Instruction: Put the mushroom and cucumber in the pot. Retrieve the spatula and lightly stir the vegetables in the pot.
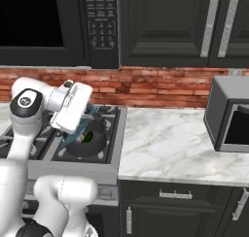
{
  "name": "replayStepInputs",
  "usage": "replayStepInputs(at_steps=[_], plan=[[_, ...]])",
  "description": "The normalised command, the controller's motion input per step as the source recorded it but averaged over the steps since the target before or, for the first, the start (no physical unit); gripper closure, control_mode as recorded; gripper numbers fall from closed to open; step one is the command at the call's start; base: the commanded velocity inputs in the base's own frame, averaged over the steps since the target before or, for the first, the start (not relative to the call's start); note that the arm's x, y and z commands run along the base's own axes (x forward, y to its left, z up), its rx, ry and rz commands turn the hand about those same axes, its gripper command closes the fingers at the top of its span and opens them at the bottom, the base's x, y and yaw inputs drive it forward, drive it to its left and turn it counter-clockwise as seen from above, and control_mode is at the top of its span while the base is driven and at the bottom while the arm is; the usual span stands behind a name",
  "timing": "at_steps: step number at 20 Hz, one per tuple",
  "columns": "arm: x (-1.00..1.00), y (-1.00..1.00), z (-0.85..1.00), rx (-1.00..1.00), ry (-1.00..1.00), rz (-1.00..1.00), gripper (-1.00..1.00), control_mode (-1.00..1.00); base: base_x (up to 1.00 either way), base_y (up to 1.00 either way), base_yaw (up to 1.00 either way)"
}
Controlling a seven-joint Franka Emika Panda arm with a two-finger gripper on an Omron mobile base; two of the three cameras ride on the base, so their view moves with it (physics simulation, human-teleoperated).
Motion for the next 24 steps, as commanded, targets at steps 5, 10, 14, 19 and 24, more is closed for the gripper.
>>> replayStepInputs(at_steps=[5,10,14,19,24], plan=[[0.9,0.0,0.0,0.0,0.0,-0.01,1.0,-1.0,0.0,0.0,0.0],[0.4,0.0,-0.14,-0.02,0.0,0.0,1.0,-1.0,0.0,0.0,0.0],[0.31,0.0,-0.38,-0.08,0.0,0.0,1.0,-1.0,0.0,0.0,0.0],[0.15,0.0,-0.44,-0.08,0.01,0.0,1.0,-1.0,0.0,0.0,0.0],[0.0,0.0,-0.2,-0.04,0.0,0.0,1.0,-1.0,0.0,0.0,0.0]])
